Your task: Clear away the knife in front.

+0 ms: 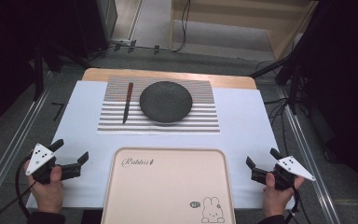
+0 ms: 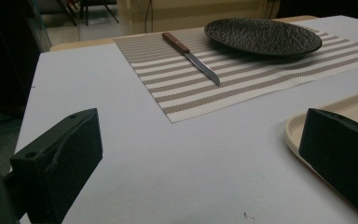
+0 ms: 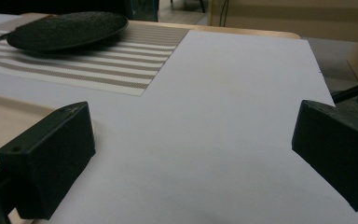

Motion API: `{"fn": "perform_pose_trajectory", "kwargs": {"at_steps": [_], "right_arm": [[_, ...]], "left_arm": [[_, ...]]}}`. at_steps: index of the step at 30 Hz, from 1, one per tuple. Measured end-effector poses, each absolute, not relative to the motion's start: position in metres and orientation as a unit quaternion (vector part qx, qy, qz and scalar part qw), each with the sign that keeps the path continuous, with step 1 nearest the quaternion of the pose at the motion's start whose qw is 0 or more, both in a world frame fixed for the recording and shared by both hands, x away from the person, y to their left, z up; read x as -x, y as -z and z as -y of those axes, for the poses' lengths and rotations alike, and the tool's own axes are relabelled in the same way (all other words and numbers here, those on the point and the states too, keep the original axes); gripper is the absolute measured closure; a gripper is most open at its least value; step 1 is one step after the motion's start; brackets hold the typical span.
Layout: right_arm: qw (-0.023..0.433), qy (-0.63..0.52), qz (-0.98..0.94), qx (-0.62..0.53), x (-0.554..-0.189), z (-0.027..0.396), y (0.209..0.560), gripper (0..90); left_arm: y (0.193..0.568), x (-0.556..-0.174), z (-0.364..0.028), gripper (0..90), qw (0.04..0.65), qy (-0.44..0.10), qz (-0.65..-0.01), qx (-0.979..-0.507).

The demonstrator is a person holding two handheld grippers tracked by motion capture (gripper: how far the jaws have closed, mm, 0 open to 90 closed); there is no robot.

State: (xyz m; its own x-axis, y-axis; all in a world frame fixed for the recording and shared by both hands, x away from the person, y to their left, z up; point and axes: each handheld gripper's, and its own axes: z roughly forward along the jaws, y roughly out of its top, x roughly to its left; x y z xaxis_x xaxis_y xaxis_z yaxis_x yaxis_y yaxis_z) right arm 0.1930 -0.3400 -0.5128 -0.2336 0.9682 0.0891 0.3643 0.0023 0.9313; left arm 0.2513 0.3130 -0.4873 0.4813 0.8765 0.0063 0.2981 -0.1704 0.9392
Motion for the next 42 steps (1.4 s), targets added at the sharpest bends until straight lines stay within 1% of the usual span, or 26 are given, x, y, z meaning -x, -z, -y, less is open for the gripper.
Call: {"fn": "perform_pose_trajectory", "kwargs": {"at_steps": [9,12,14,19,24,27,34,38,42], "right_arm": [[0.324,-0.468,-0.637,-0.520,-0.193,0.338,0.513,0.0],[0.326,-0.468,-0.640,-0.516,-0.192,0.337,0.513,0.0],[0.327,-0.470,-0.640,-0.513,-0.191,0.336,0.513,0.0],[0.327,-0.473,-0.639,-0.511,-0.190,0.337,0.513,0.0],[0.325,-0.476,-0.642,-0.506,-0.189,0.337,0.513,0.0],[0.333,-0.468,-0.642,-0.507,-0.189,0.336,0.513,0.0],[0.318,-0.481,-0.645,-0.502,-0.188,0.338,0.511,0.0],[0.313,-0.488,-0.641,-0.502,-0.191,0.339,0.510,0.0],[0.320,-0.485,-0.644,-0.498,-0.193,0.338,0.510,0.0]], "left_arm": [[0.479,-0.257,-0.308,0.0,0.496,-0.288,-0.423,-0.702],[0.472,-0.258,-0.305,0.0,0.501,-0.285,-0.419,-0.702],[0.466,-0.258,-0.301,0.0,0.512,-0.276,-0.404,-0.706],[0.456,-0.255,-0.288,0.0,0.512,-0.283,-0.395,-0.708],[0.449,-0.255,-0.279,0.0,0.520,-0.278,-0.383,-0.711],[0.442,-0.258,-0.275,0.0,0.527,-0.273,-0.377,-0.712],[0.424,-0.265,-0.263,0.0,0.536,-0.279,-0.358,-0.712],[0.418,-0.271,-0.259,0.0,0.536,-0.281,-0.358,-0.711],[0.414,-0.281,-0.256,0.0,0.533,-0.282,-0.363,-0.711]]}}
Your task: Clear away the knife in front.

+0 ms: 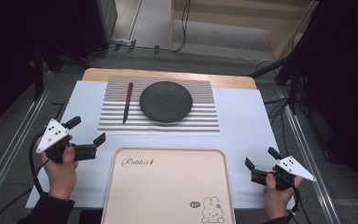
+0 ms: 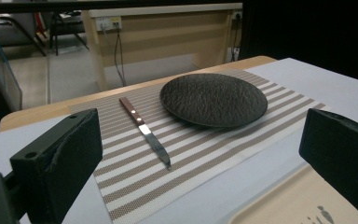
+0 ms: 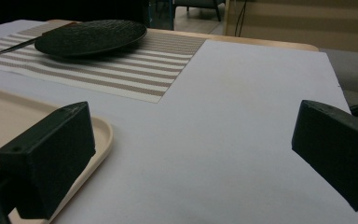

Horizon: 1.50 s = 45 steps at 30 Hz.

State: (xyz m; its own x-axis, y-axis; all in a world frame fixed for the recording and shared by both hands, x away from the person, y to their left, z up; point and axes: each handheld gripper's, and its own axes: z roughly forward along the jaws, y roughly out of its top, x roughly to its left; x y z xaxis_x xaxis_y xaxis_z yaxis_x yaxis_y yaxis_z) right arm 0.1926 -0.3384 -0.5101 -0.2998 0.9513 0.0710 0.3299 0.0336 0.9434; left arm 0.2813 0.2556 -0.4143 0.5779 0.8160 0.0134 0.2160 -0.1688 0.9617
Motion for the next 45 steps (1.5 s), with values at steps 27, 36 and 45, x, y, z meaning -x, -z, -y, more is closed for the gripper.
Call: {"fn": "perform_pose_trajectory", "kwargs": {"at_steps": [27,36,45], "right_arm": [[0.318,-0.494,-0.644,-0.490,-0.192,0.340,0.514,0.0],[0.317,-0.493,-0.646,-0.488,-0.193,0.340,0.515,0.0],[0.316,-0.495,-0.647,-0.487,-0.193,0.340,0.515,0.0]], "left_arm": [[0.398,-0.348,-0.235,0.0,0.542,-0.259,-0.381,-0.703],[0.400,-0.377,-0.228,0.0,0.531,-0.255,-0.394,-0.706],[0.403,-0.401,-0.217,0.0,0.514,-0.252,-0.405,-0.712]]}}
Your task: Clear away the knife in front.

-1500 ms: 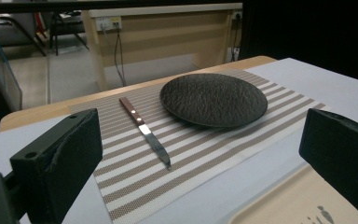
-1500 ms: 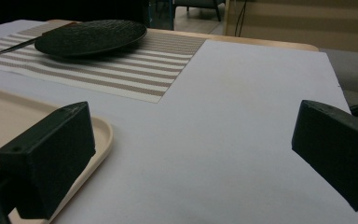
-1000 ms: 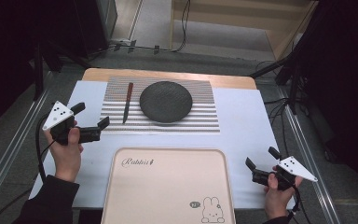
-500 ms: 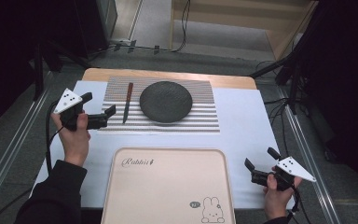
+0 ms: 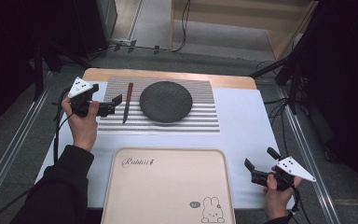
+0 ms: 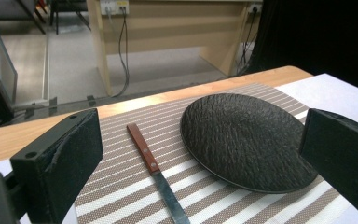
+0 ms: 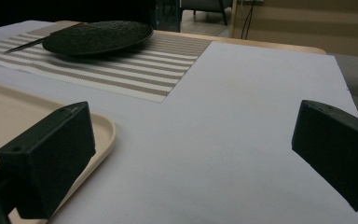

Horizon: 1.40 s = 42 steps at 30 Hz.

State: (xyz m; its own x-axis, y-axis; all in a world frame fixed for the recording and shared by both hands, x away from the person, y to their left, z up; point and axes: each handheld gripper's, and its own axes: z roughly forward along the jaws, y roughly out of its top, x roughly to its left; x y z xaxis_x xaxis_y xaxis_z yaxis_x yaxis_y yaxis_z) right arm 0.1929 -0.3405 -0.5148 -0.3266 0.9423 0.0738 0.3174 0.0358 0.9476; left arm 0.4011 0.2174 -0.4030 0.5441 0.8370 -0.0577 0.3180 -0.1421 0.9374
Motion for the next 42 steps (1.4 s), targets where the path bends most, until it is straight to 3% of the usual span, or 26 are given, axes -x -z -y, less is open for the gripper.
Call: {"fn": "perform_pose_trajectory", "kwargs": {"at_steps": [24,29,33,42], "right_arm": [[0.314,-0.496,-0.648,-0.485,-0.193,0.340,0.515,0.0],[0.313,-0.496,-0.648,-0.486,-0.193,0.340,0.515,0.0],[0.312,-0.496,-0.647,-0.487,-0.193,0.340,0.515,0.0],[0.312,-0.497,-0.647,-0.487,-0.194,0.340,0.515,0.0]], "left_arm": [[0.425,-0.462,-0.200,0.3,0.468,-0.205,-0.448,-0.734],[0.431,-0.474,-0.192,3.8,0.438,-0.208,-0.454,-0.748],[0.435,-0.483,-0.189,13.0,0.418,-0.212,-0.467,-0.750],[0.442,-0.502,-0.181,23.7,0.372,-0.198,-0.487,-0.765]]}}
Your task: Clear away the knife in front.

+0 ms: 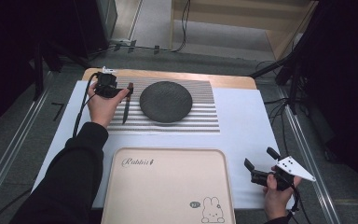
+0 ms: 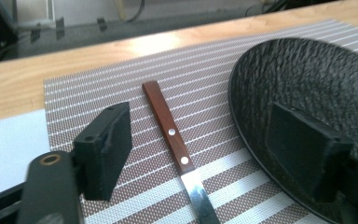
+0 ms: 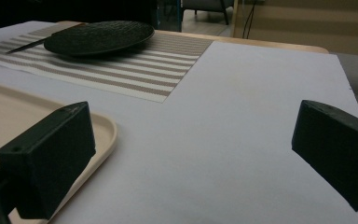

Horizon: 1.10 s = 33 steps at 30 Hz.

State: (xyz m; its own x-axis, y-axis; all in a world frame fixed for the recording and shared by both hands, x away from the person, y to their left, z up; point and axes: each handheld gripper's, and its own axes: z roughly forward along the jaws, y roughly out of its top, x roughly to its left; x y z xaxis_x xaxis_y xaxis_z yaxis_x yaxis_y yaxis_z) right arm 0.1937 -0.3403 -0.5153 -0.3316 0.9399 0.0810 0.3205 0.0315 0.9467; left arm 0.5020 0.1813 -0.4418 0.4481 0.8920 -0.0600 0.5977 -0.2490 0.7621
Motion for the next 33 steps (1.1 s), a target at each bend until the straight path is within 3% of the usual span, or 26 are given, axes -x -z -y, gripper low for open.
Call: {"fn": "perform_pose_trajectory", "kwargs": {"at_steps": [7,12,28,33], "right_arm": [[0.311,-0.498,-0.647,-0.486,-0.194,0.341,0.515,0.0],[0.312,-0.498,-0.647,-0.486,-0.194,0.341,0.515,0.0],[0.312,-0.497,-0.647,-0.487,-0.194,0.340,0.515,0.0],[0.313,-0.497,-0.647,-0.487,-0.194,0.340,0.515,0.0]], "left_arm": [[0.448,-0.511,-0.177,38.6,0.352,-0.183,-0.502,-0.769],[0.453,-0.514,-0.177,40.8,0.335,-0.171,-0.507,-0.776],[0.467,-0.526,-0.170,66.1,0.281,-0.148,-0.520,-0.793],[0.471,-0.528,-0.168,67.7,0.274,-0.145,-0.523,-0.794]]}}
